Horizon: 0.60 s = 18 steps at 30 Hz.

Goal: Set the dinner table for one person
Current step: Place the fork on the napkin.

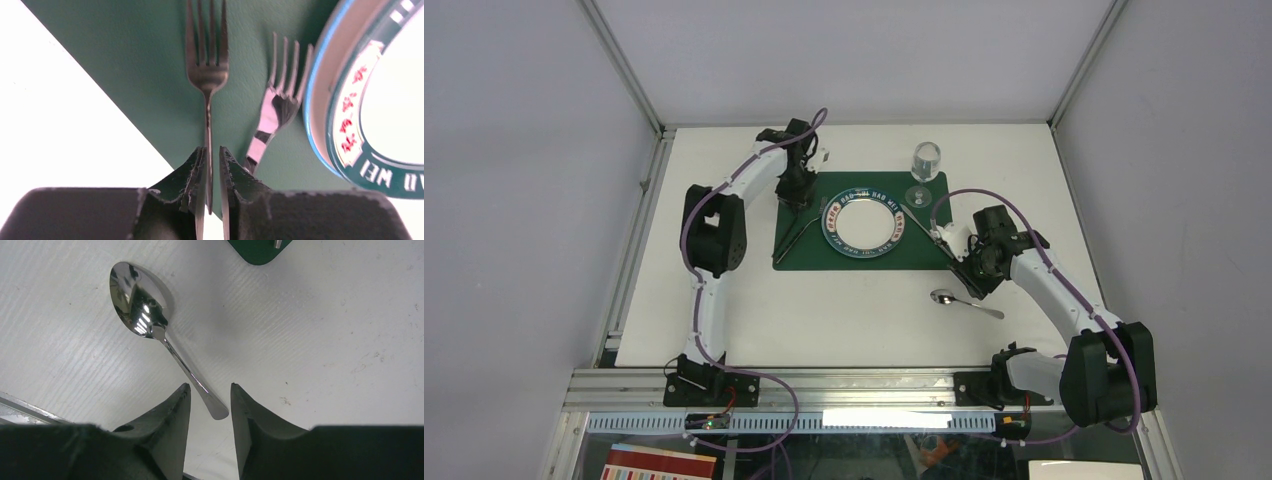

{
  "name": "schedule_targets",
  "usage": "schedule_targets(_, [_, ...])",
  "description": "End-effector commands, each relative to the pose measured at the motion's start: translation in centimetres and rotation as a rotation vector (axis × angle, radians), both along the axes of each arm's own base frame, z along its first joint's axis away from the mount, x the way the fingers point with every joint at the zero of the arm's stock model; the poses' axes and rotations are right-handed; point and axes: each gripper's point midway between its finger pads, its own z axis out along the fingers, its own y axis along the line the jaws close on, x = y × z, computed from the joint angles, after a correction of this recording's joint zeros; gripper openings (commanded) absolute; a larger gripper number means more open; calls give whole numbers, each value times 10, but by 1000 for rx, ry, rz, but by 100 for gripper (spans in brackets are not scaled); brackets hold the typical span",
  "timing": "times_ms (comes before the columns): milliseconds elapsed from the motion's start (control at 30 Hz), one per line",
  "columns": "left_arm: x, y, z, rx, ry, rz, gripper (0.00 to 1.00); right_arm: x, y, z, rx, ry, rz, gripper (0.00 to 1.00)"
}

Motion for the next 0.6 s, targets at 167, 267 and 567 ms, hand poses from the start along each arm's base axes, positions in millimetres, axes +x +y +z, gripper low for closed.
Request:
schedule_targets(167, [-22,-15,57,-143,-45,-65,19,4,3,3,23,-17,-2,38])
schedule_targets(267, [-35,-15,53,-158,-9,-88,19,4,4,4,27,-22,-1,38])
schedule_targets(567, [-56,-10,33,-157,43,-143,21,4,6,3,34,-8,-1,40])
